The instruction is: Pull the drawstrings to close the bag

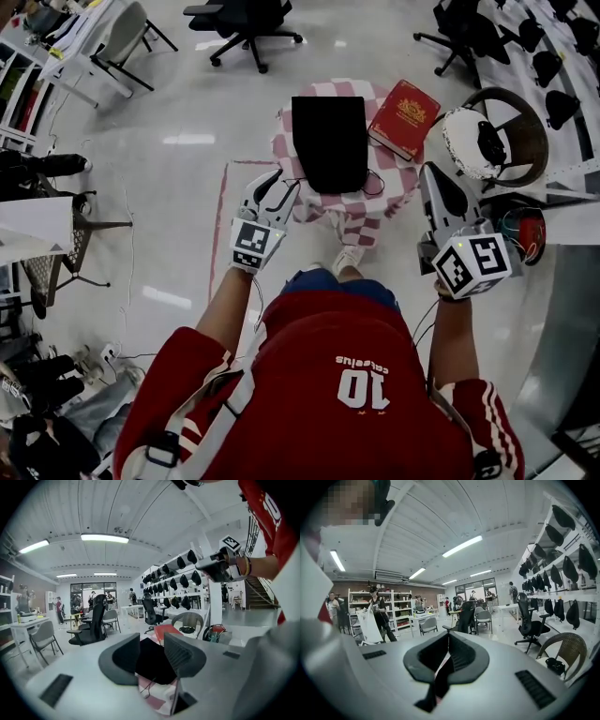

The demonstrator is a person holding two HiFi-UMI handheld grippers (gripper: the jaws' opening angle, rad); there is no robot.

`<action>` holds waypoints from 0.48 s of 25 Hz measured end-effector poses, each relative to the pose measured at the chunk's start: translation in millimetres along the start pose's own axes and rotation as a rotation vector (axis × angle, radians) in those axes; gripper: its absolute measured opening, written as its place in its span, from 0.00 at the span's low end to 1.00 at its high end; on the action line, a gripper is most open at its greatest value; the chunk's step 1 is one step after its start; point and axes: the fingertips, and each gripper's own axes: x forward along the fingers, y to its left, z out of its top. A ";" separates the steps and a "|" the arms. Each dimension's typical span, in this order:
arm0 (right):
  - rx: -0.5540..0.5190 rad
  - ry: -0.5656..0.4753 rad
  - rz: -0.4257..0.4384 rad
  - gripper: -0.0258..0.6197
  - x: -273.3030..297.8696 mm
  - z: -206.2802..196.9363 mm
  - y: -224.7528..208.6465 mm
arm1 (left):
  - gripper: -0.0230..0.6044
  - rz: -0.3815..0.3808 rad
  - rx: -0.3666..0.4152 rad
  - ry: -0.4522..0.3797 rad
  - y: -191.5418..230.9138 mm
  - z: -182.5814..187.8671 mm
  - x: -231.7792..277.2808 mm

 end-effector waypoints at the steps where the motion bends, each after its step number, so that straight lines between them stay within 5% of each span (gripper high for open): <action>1: -0.002 0.002 -0.003 0.07 0.2 -1.1 -1.8 | 0.28 -0.002 -0.006 0.021 -1.5 -11.2 3.2; 12: -0.020 0.019 -0.025 0.07 -3.4 -15.8 -19.8 | 0.28 -0.013 -0.098 0.185 -8.1 -113.3 40.5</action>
